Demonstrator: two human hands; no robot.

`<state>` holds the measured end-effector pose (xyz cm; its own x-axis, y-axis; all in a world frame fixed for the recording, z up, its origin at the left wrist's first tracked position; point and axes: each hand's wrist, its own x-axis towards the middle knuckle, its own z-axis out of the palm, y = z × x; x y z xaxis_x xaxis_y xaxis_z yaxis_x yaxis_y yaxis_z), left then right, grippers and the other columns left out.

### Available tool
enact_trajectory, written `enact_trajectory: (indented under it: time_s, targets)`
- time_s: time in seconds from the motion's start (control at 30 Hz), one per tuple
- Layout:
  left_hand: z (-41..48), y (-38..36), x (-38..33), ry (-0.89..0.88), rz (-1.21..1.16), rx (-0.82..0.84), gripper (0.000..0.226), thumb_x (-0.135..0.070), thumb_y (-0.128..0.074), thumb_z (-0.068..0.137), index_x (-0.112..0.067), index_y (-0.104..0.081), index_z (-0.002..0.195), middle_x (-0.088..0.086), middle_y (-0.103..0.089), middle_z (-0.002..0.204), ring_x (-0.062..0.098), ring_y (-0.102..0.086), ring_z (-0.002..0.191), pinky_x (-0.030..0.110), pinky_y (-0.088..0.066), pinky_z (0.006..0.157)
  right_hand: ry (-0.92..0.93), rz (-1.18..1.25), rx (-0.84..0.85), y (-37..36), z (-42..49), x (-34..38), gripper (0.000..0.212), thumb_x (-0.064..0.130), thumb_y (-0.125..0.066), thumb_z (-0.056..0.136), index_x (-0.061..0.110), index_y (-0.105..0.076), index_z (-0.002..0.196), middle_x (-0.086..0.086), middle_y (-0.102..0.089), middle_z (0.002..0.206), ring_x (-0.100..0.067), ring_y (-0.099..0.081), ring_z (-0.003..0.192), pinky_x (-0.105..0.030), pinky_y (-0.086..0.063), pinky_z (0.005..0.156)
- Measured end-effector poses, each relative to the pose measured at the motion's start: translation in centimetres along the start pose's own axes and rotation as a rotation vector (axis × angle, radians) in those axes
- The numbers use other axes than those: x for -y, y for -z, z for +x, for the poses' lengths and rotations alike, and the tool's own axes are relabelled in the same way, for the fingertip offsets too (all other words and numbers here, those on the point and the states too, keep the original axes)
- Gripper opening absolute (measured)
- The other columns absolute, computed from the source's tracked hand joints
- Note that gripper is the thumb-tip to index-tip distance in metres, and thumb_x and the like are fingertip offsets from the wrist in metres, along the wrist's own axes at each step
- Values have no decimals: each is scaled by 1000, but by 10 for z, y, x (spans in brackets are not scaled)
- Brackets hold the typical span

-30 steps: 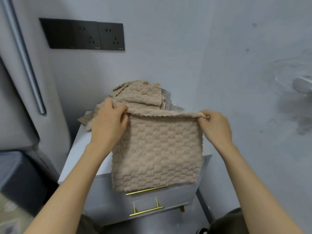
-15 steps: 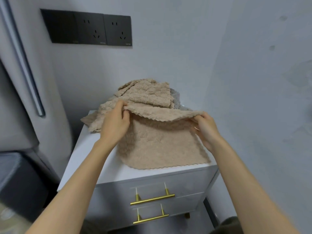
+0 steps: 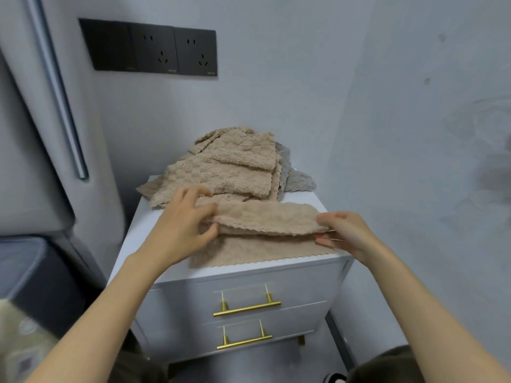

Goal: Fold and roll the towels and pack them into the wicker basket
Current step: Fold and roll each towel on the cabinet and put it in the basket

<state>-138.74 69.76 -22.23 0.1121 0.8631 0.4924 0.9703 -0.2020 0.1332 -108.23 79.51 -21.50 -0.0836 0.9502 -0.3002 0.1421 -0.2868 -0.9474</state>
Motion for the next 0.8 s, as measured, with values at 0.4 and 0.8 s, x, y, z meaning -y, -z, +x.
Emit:
enact_trajectory:
  time_s: [0.4, 0.8]
  targets:
    - [-19, -1, -6, 9, -71, 335, 48, -7, -63, 71, -38, -71, 106, -16, -40, 144, 9, -37, 127, 33, -43, 99, 230, -495, -107, 11, -8, -19, 29, 3, -67, 76, 18, -64, 100, -2, -60, 93, -17, -61, 82, -33, -53, 80]
    - [-12, -6, -8, 664, -396, 330, 64, -50, -60, 86, -12, -41, 134, -3, -61, 103, 17, -60, 90, 30, -46, 78, 145, -729, -79, -6, -2, -16, 12, 22, -64, 76, 10, -62, 79, -7, -61, 75, -26, -58, 82, -28, -40, 67]
